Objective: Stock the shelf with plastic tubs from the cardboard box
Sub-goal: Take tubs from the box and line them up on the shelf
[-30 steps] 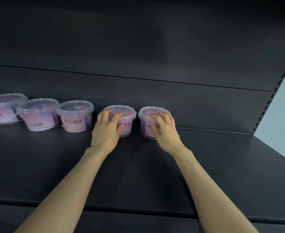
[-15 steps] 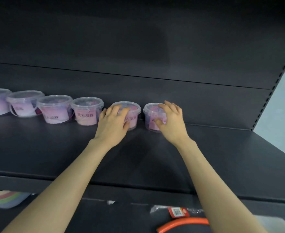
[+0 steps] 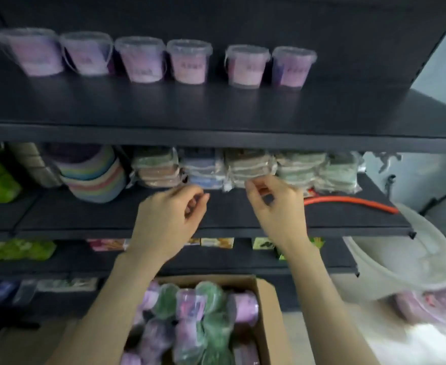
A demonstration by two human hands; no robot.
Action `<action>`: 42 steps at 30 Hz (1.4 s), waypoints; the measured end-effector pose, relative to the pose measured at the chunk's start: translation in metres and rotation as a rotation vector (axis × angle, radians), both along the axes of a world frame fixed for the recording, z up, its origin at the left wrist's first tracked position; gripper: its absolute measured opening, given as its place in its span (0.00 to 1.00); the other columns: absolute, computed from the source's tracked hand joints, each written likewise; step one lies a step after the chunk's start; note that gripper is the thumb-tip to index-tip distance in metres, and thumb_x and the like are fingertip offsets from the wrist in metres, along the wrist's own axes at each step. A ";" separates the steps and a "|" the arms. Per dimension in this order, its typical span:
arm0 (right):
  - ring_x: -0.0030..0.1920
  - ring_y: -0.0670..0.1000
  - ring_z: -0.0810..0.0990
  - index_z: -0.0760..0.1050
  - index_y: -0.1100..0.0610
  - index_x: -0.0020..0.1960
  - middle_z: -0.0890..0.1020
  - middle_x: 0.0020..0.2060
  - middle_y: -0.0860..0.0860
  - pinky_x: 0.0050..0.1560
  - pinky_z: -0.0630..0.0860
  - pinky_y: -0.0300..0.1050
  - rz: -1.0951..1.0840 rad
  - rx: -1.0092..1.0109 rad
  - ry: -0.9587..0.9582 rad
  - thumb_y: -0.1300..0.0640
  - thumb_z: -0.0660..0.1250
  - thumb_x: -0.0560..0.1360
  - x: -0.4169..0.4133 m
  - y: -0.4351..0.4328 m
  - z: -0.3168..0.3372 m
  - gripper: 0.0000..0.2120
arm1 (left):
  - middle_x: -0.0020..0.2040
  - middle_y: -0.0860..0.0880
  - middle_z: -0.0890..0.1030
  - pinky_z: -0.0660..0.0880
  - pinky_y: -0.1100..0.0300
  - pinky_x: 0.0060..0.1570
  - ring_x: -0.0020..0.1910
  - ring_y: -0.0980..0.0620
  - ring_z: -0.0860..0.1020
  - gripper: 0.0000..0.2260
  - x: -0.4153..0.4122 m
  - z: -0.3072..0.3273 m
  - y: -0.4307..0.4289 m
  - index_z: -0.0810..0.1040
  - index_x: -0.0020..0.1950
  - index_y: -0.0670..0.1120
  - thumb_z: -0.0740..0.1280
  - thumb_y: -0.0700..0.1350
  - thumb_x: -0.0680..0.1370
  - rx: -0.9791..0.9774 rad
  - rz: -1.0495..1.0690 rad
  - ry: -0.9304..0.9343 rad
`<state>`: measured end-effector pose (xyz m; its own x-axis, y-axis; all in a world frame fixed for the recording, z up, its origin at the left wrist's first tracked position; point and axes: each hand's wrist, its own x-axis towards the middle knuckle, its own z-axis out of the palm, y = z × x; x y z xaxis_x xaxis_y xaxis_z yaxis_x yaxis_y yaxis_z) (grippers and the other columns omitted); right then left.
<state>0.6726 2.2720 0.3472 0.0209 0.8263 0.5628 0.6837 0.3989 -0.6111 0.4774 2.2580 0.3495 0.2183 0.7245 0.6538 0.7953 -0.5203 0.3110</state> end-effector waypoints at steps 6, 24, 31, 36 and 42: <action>0.34 0.57 0.80 0.80 0.61 0.42 0.82 0.37 0.56 0.35 0.75 0.49 0.037 -0.278 -0.078 0.59 0.69 0.74 -0.055 -0.053 -0.096 0.05 | 0.32 0.52 0.81 0.75 0.56 0.26 0.28 0.50 0.78 0.11 -0.051 -0.096 -0.058 0.80 0.42 0.46 0.62 0.51 0.75 -0.280 0.068 -0.047; 0.56 0.59 0.76 0.76 0.59 0.60 0.76 0.60 0.56 0.54 0.74 0.51 -0.038 -0.869 -0.074 0.57 0.68 0.74 -0.122 -0.054 -0.403 0.15 | 0.49 0.41 0.81 0.76 0.54 0.43 0.46 0.44 0.80 0.13 -0.089 -0.396 -0.077 0.77 0.55 0.39 0.71 0.41 0.73 -0.964 0.388 -0.285; 0.73 0.60 0.52 0.61 0.50 0.73 0.54 0.75 0.56 0.67 0.60 0.57 -0.203 -1.003 -0.002 0.50 0.70 0.73 -0.143 -0.030 -0.476 0.32 | 0.74 0.39 0.57 0.69 0.41 0.61 0.71 0.39 0.61 0.37 -0.103 -0.462 -0.034 0.54 0.75 0.43 0.70 0.50 0.73 -1.004 0.590 -0.313; 0.71 0.60 0.60 0.66 0.52 0.65 0.57 0.72 0.60 0.54 0.70 0.46 -0.263 -1.010 0.189 0.53 0.72 0.71 -0.154 -0.020 -0.495 0.26 | 0.74 0.39 0.59 0.56 0.44 0.69 0.73 0.41 0.55 0.33 -0.119 -0.487 -0.015 0.56 0.75 0.41 0.65 0.53 0.77 -0.960 0.717 -0.309; 0.60 0.57 0.69 0.74 0.56 0.58 0.70 0.49 0.44 0.55 0.71 0.49 -0.360 -0.909 0.203 0.53 0.77 0.66 -0.154 -0.021 -0.490 0.23 | 0.66 0.38 0.69 0.62 0.47 0.64 0.67 0.39 0.65 0.21 -0.132 -0.478 -0.008 0.70 0.69 0.43 0.65 0.48 0.78 -0.897 0.705 -0.290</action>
